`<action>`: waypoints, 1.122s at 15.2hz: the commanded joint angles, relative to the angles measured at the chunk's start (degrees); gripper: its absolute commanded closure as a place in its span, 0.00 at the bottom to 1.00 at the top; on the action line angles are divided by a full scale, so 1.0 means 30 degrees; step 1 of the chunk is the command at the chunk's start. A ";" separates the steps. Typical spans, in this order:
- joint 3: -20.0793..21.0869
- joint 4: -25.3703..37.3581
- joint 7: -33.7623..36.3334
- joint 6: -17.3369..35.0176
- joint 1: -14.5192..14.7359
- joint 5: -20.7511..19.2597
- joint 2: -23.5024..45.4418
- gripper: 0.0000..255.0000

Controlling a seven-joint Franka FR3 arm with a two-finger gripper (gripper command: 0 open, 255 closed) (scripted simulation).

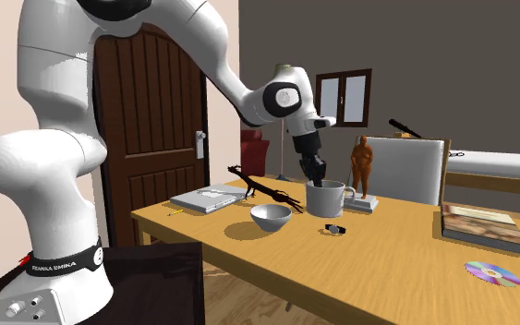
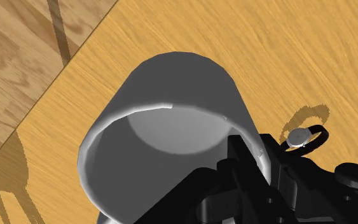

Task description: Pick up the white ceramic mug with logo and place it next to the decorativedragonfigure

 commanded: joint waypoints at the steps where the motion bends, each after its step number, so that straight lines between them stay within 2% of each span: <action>1: 0.0058 0.0174 -0.0227 -0.0437 -0.0043 0.0251 -0.0293 1.00; 15: 0.0265 0.1919 -0.1418 -0.3658 -0.0154 0.1573 -0.1944 1.00; 17: 0.0449 0.1674 -0.1035 -0.3758 0.0050 0.1585 -0.2253 1.00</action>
